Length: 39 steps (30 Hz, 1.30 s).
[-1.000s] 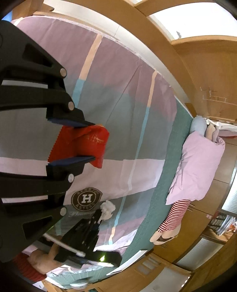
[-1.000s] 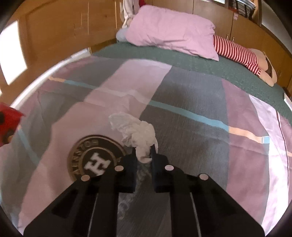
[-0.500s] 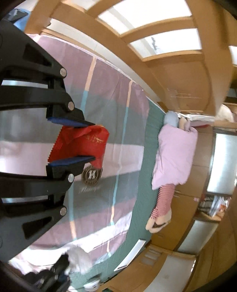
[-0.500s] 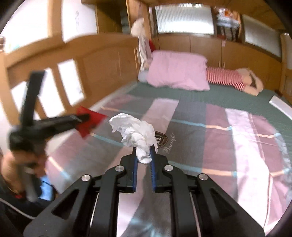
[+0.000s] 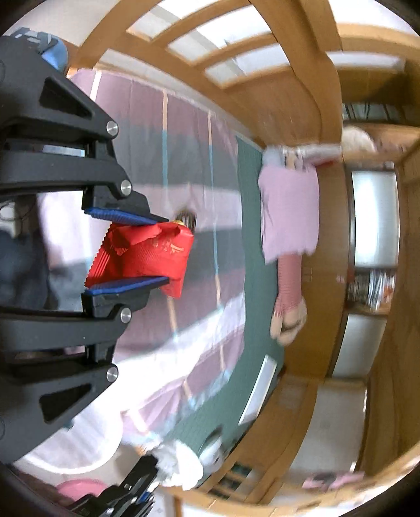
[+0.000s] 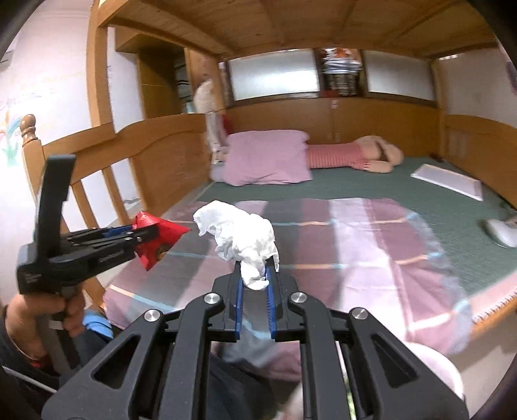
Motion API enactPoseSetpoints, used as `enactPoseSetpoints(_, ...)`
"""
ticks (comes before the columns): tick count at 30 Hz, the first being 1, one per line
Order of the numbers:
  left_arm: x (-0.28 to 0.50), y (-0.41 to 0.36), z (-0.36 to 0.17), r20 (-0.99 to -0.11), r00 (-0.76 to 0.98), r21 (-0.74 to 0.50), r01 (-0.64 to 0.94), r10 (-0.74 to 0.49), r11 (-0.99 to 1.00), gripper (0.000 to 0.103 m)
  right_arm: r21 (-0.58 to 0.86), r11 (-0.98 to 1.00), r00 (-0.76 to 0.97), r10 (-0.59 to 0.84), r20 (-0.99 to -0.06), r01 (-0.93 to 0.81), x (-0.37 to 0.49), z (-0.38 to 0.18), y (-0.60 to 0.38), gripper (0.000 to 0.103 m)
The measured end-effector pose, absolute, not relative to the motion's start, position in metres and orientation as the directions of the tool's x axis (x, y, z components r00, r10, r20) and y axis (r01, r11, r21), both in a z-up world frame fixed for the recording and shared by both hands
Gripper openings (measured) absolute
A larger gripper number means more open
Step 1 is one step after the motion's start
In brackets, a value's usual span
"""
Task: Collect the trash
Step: 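Carry the red packet and white tissue over the white bin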
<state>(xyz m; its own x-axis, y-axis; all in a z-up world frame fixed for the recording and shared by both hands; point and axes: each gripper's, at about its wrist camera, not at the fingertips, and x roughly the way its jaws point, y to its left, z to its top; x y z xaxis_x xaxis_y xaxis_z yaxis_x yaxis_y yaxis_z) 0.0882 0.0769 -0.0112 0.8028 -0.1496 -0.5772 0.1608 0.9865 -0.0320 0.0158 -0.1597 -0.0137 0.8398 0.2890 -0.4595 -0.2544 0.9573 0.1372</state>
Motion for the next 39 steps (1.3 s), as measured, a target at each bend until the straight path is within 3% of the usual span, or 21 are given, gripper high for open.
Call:
enactPoseSetpoints(15,0.025,-0.045,-0.012,-0.566,0.77,0.015,0.368,-0.295,0.93,0.031,0.095,0.995,0.832,0.059,-0.551,-0.008,-0.052,-0.05,-0.275,0.013)
enactPoseSetpoints(39,0.035,-0.075,-0.064,-0.674,0.658,-0.018,0.441,-0.337,0.897,0.031,0.084,0.995,0.727,0.014,-0.687,0.06,-0.057,-0.102,-0.302,0.013)
